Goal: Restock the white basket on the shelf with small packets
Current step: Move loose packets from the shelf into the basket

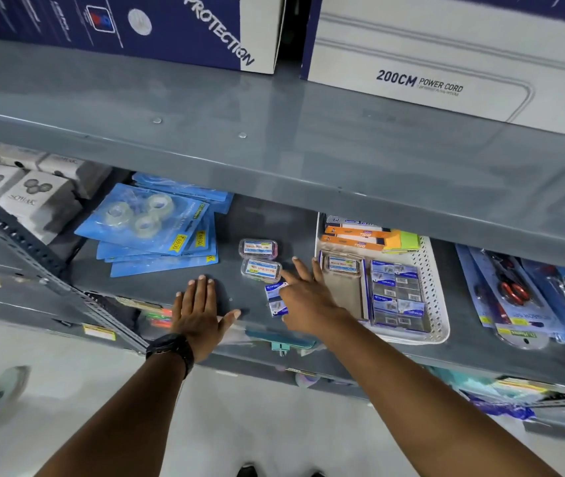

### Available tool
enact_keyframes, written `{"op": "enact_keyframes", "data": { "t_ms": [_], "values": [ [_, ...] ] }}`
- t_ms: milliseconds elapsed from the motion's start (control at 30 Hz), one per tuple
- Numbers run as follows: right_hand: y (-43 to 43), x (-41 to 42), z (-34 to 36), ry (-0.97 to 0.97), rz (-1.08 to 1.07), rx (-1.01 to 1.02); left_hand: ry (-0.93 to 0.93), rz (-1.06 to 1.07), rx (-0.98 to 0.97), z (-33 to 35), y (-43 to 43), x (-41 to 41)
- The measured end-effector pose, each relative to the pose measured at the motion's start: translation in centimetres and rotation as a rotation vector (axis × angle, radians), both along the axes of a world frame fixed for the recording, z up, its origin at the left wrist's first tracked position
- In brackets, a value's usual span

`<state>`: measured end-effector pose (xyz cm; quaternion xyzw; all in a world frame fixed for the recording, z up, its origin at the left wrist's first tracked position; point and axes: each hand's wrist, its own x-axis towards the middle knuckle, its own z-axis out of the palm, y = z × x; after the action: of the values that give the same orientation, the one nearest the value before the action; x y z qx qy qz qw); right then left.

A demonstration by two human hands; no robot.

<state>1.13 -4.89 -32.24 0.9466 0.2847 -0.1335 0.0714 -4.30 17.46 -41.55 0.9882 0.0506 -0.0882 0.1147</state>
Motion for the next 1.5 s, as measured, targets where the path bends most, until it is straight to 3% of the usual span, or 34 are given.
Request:
{"op": "enact_keyframes", "data": {
  "t_ms": [200, 467, 600, 800, 1000, 1300, 1500],
  "values": [
    [-0.3, 0.0, 0.1, -0.061, 0.023, 0.037, -0.009, -0.004, -0.004, -0.4, 0.0, 0.2],
    [-4.7, -1.9, 3.6, -0.064, -0.109, 0.471, -0.013, -0.013, 0.002, 0.0, 0.0, 0.1],
    [-9.4, -2.2, 4.7, -0.148, -0.164, 0.418, -0.001, -0.01, 0.011, 0.2, -0.1, 0.1],
    [-17.8, -1.5, 3.8, -0.095, -0.358, 0.31, -0.027, 0.006, -0.005, 0.1, -0.2, 0.1],
    [-19.8, -1.2, 2.3, 0.004, -0.349, 0.065, -0.025, 0.0, 0.008, 0.3, -0.2, 0.1],
    [-19.2, -0.9, 2.6, 0.04, -0.333, 0.118, -0.045, 0.011, 0.012, 0.0, -0.2, -0.1],
    [-14.6, -0.4, 4.2, -0.028, -0.325, 0.449, -0.024, 0.022, 0.021, 0.3, -0.3, -0.1]
  ]
}}
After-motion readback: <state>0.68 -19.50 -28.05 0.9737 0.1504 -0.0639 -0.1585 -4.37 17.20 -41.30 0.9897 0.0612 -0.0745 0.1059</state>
